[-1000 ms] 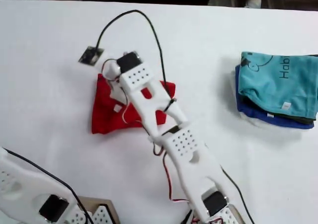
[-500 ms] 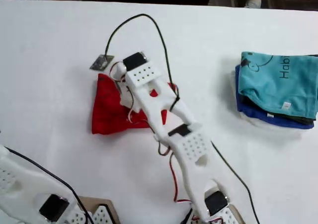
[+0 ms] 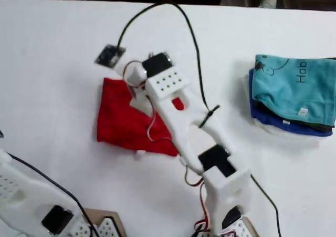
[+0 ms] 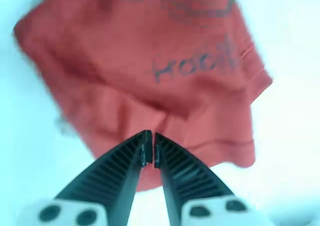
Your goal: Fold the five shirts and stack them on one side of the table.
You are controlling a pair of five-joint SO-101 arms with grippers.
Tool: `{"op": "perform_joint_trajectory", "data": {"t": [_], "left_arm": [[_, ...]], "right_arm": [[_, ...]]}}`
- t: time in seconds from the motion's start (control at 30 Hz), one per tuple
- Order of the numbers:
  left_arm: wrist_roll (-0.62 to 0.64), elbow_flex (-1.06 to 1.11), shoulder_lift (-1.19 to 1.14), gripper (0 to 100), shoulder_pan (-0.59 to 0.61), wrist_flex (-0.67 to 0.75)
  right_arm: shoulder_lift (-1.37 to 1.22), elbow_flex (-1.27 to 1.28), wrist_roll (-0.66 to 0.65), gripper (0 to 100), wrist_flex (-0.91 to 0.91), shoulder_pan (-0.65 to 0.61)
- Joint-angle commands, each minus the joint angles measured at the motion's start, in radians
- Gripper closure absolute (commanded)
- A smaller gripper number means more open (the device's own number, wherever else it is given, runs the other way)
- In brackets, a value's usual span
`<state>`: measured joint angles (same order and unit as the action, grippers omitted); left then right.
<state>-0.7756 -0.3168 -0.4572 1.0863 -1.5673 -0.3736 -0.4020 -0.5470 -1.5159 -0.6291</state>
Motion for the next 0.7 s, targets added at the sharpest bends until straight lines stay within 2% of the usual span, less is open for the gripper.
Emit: {"op": "perform_joint_trajectory", "data": {"t": [0.0,0.27,0.53,0.67], "left_arm": [[0.011,0.001,0.006,97,-0.006,0.008],[0.011,0.001,0.006,97,-0.005,0.005],[0.011,0.001,0.006,97,-0.011,0.009],[0.011,0.001,0.006,97,-0.011,0.011]], "right_arm": [[-0.045,0.003,0.009,97.8,0.062,0.015],[-0.211,0.008,0.003,97.8,0.067,0.088],[-0.209,0.011,0.002,97.8,-0.168,0.084],[-0.186,0.078,0.002,97.8,-0.189,0.102]]}}
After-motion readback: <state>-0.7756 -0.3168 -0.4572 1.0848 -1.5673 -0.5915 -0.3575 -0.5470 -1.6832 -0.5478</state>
